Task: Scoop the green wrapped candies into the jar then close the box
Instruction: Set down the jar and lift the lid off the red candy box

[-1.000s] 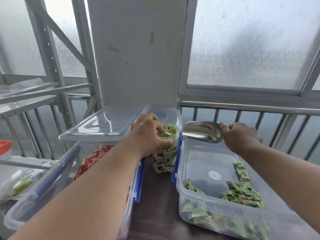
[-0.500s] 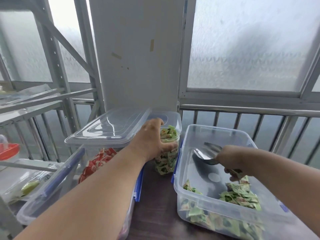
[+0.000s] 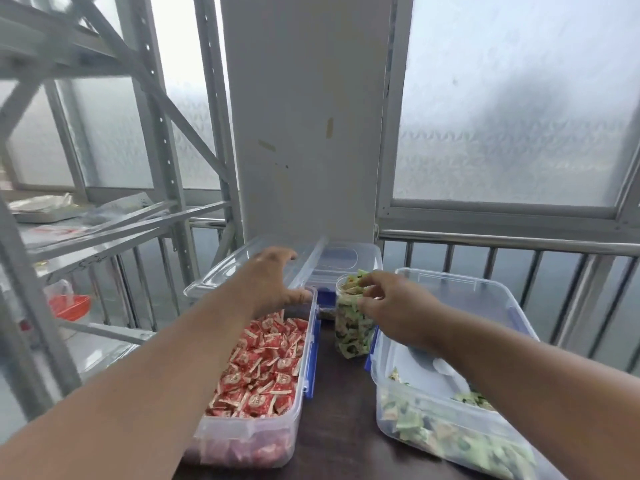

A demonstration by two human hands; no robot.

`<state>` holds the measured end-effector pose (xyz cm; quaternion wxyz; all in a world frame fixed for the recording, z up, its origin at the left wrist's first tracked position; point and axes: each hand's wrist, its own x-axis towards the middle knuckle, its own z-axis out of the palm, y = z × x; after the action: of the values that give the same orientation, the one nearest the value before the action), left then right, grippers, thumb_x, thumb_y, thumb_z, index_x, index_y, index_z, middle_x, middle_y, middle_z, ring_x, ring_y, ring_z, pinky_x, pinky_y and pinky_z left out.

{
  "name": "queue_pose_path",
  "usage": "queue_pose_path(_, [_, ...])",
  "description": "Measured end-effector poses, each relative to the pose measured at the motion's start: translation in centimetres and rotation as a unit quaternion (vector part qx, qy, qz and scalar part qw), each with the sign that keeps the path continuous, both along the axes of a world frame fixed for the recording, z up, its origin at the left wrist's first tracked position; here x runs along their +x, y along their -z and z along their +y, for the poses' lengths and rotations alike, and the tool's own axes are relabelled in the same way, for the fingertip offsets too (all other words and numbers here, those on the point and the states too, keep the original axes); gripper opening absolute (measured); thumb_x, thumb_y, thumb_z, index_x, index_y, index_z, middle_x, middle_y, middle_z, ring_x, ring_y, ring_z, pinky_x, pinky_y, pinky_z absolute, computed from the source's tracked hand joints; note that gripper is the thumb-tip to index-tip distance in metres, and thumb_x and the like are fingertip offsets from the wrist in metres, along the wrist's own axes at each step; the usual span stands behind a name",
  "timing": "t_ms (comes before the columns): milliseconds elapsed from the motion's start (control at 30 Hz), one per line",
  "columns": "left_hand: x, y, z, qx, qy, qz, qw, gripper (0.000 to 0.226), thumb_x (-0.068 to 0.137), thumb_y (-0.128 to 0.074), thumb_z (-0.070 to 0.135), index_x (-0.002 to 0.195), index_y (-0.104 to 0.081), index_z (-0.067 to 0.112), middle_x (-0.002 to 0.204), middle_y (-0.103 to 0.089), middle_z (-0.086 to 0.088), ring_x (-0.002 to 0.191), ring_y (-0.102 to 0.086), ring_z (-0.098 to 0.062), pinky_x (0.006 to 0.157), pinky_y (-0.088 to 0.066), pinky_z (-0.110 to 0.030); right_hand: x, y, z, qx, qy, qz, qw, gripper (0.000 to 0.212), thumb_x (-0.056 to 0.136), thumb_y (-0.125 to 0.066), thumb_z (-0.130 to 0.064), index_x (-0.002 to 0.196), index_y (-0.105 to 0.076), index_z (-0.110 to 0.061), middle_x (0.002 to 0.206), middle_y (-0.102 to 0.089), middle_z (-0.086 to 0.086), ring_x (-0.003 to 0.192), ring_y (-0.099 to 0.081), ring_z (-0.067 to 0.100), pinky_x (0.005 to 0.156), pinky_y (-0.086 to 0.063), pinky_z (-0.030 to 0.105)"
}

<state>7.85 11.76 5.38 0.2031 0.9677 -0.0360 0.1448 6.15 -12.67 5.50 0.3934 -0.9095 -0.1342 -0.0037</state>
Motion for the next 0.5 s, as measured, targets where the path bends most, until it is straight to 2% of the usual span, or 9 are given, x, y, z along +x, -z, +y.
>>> queue_pose_path(67, [-0.3,0.7,1.7,0.013,-0.019,0.002,1.0,0.091,0.079,-0.087,0.057,0.157,-0.051,0.027,0.162,-0.052,-0.004,0.145,-0.051,-0.025,0.12,-0.042,-0.042,-0.4,0.6,2.7,0.017,-0.028,0.008,0.999,0.028,0.099,-0.064,-0.029,0.127,-0.062,-0.024,0.112,-0.068,-0.004,0.094,-0.068,0.015,0.081,-0.061,0.03])
queue_pose_path(100, [-0.2,1.1,2.4,0.012,-0.029,0.006,1.0,0.088,0.079,-0.085,0.057,0.156,-0.052,0.03,0.161,-0.053,-0.003,0.144,-0.053,-0.025,0.119,-0.044,-0.042,-0.4,1.1,3.9,0.009,-0.037,0.007,0.999,0.032,0.099,-0.064,-0.031,0.13,-0.061,-0.024,0.118,-0.068,-0.003,0.102,-0.068,0.019,0.089,-0.061,0.036])
queue_pose_path(167, [-0.1,2.0,3.4,0.013,-0.043,0.013,0.999,0.083,0.08,-0.083,0.057,0.154,-0.055,0.033,0.158,-0.057,-0.002,0.141,-0.056,-0.025,0.116,-0.045,-0.041,-0.3,1.7,6.0,-0.019,-0.051,-0.01,0.998,0.041,0.099,-0.063,-0.035,0.138,-0.059,-0.026,0.129,-0.066,-0.002,0.113,-0.065,0.021,0.099,-0.056,0.038])
queue_pose_path(333, [-0.2,4.4,4.1,0.037,-0.045,-0.016,0.998,0.069,0.084,-0.074,0.07,0.144,-0.066,0.036,0.147,-0.066,0.004,0.137,-0.059,-0.021,0.117,-0.043,-0.047,0.1,4.0,8.7,-0.087,-0.096,-0.035,0.991,0.04,0.101,-0.058,-0.036,0.14,-0.058,-0.028,0.129,-0.068,-0.004,0.117,-0.063,0.018,0.097,-0.049,0.029])
queue_pose_path(400, [-0.1,4.8,4.1,0.046,-0.038,-0.03,0.998,0.064,0.086,-0.076,0.063,0.143,-0.067,0.035,0.142,-0.069,0.005,0.136,-0.059,-0.022,0.117,-0.042,-0.05,0.2,5.3,9.2,-0.116,-0.103,-0.052,0.986,0.035,0.1,-0.056,-0.035,0.133,-0.063,-0.025,0.127,-0.068,-0.005,0.118,-0.061,0.018,0.101,-0.048,0.031])
queue_pose_path(500, [0.1,4.9,3.8,0.089,-0.038,-0.047,0.994,0.055,0.088,-0.074,0.035,0.142,-0.068,0.039,0.137,-0.072,0.008,0.133,-0.059,-0.023,0.116,-0.042,-0.052,0.6,6.3,9.8,-0.146,-0.097,-0.054,0.983,0.032,0.098,-0.05,-0.026,0.122,-0.07,-0.019,0.122,-0.067,0.0,0.115,-0.06,0.02,0.1,-0.045,0.031])
